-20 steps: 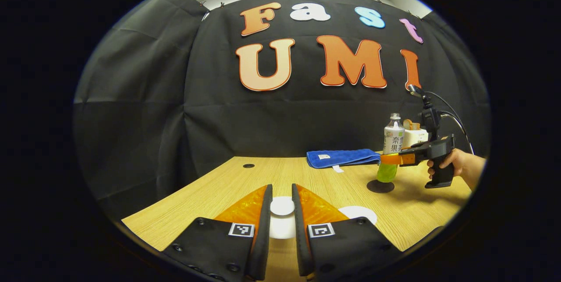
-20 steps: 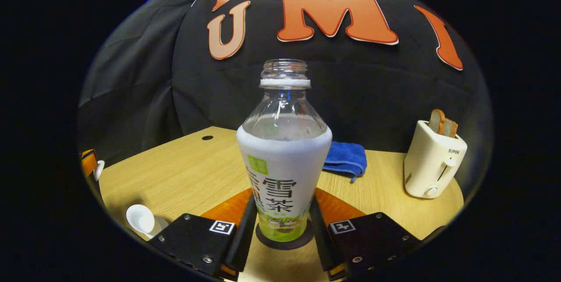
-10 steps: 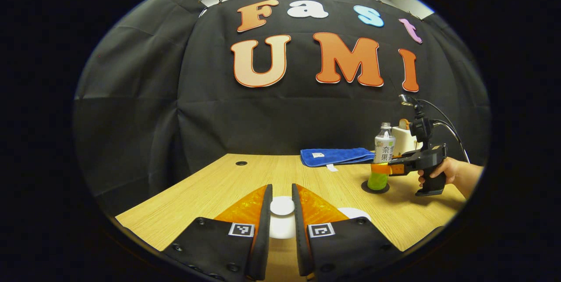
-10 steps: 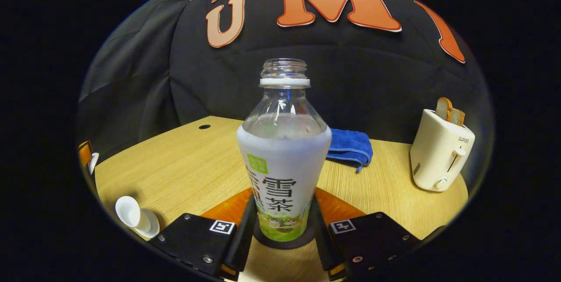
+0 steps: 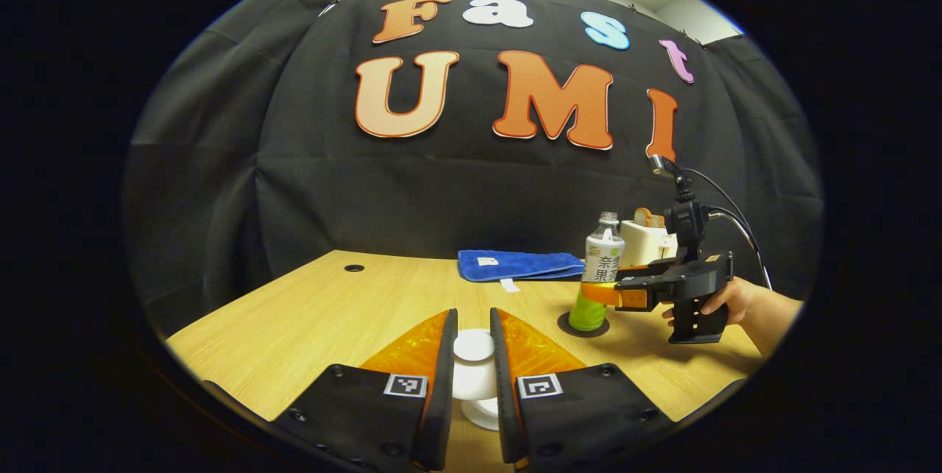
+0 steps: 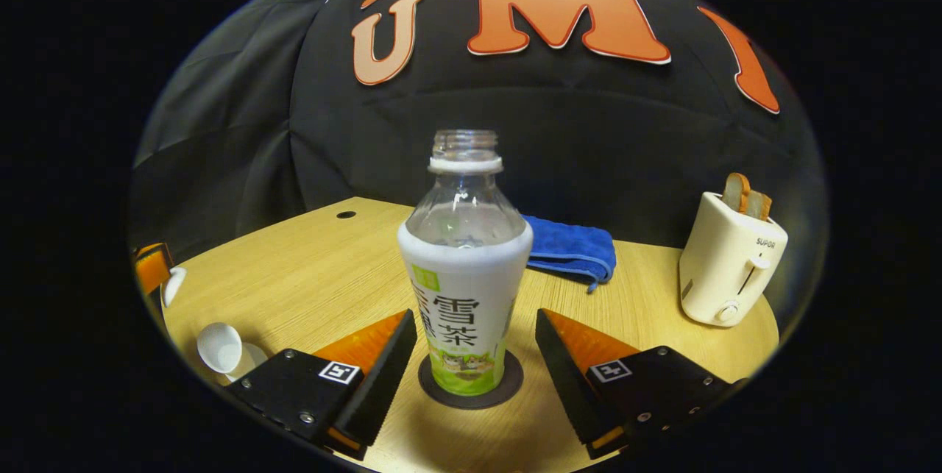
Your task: Open the teacup lid with one hand, grasp the water bottle and pour water into the teacup with the other hand; after pouring, place the water bottle on the coaster and then close the teacup lid.
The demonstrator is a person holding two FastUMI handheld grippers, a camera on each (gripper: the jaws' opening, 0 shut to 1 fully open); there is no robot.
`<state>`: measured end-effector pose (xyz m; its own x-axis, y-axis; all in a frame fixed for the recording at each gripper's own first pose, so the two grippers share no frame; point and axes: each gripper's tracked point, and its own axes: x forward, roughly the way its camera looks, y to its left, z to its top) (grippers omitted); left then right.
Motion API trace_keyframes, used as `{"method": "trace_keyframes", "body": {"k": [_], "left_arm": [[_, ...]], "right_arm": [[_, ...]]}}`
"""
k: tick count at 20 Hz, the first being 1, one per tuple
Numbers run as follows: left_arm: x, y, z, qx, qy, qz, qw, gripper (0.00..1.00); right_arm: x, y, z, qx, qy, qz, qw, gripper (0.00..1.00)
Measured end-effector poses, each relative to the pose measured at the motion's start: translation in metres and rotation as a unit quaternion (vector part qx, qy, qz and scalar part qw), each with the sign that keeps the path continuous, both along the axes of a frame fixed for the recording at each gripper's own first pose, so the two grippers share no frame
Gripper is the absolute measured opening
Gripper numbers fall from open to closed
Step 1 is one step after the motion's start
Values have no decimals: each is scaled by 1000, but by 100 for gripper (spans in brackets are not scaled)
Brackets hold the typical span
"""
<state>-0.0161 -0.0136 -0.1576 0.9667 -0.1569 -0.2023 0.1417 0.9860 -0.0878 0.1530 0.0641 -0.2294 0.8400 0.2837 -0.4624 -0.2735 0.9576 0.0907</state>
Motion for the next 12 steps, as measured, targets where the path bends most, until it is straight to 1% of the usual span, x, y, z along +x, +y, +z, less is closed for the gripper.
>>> {"method": "trace_keyframes", "body": {"k": [3, 7, 10, 12], "left_arm": [[2, -15, -20, 3, 21, -12, 1000, 30], [1, -28, -40, 16, 37, -24, 999, 30], [0, -32, -56, 25, 52, -27, 998, 30], [1, -32, -62, 34, 58, -27, 997, 30]], "right_arm": [[-10, -12, 13, 3, -21, -10, 1000, 98], [-24, -24, 24, 17, -28, -19, 999, 97], [-31, -32, 30, 15, -43, -25, 999, 97], [-38, -35, 31, 17, -44, -28, 999, 97]]}}
